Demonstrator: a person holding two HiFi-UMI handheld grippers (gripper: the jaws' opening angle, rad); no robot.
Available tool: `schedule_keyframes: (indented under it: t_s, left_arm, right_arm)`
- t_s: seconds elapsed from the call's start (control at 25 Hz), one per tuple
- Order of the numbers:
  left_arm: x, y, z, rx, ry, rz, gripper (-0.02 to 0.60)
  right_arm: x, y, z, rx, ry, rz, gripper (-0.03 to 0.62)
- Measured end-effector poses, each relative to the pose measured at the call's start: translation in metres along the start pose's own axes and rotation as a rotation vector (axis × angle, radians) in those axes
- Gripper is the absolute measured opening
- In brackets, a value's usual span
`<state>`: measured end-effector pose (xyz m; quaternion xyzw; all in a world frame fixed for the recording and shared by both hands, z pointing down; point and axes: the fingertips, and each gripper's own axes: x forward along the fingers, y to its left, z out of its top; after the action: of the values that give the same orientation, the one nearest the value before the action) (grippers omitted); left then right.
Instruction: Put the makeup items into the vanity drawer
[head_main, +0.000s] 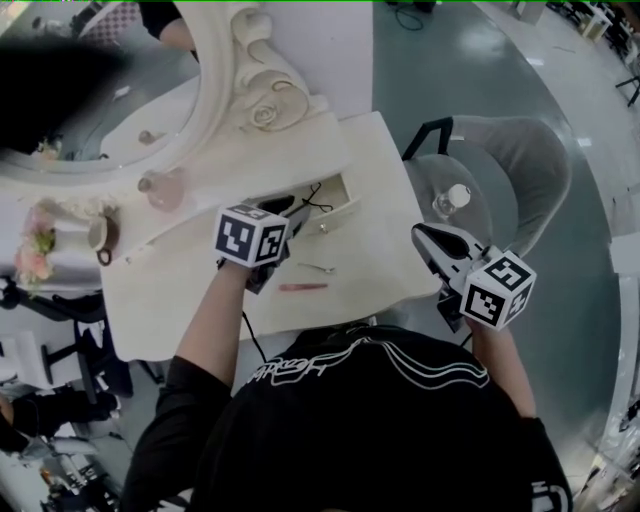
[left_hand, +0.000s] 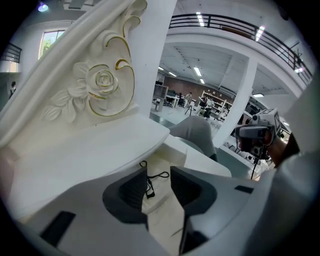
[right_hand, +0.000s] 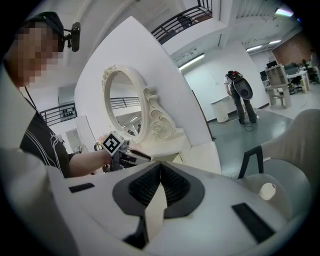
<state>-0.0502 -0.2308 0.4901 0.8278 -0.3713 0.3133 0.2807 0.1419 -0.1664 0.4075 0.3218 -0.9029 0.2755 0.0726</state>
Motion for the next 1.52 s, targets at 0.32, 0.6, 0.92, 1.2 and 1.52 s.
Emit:
schedule_keyframes:
  t_s: [0.32,0.6,0.92,1.2,1.52]
  left_arm:
    - [-0.044,-0.028,-0.004,0.065,-0.134,-0.082,0.206]
    - [-0.050,-0.058,-0.047,0.181,-0.097,-0.193,0.235]
    - [-0.037,-0.080,-0.102,0.326,0.024,-0.279,0.235]
    - [-0.023,-0.084,-0.140,0.416,0.134,-0.295,0.233]
    - [-0.012,-0.084,-0.160,0.475,0.220,-0.309,0.205]
  right_arm:
    - [0.006,0.016,-0.011,-0.006,0.028,0.010,0.026]
    - [0.016,0.017,-0.031,0.015,0.069,0.019,0.026]
    - [0.019,0.020,-0.053,0.026,0.106,0.009,0.026]
    - [0.020,0.018,-0.055,-0.007,0.123,-0.009,0.026]
    - [0.017,0.017,-0.057,-0.024,0.130,-0.017,0.026]
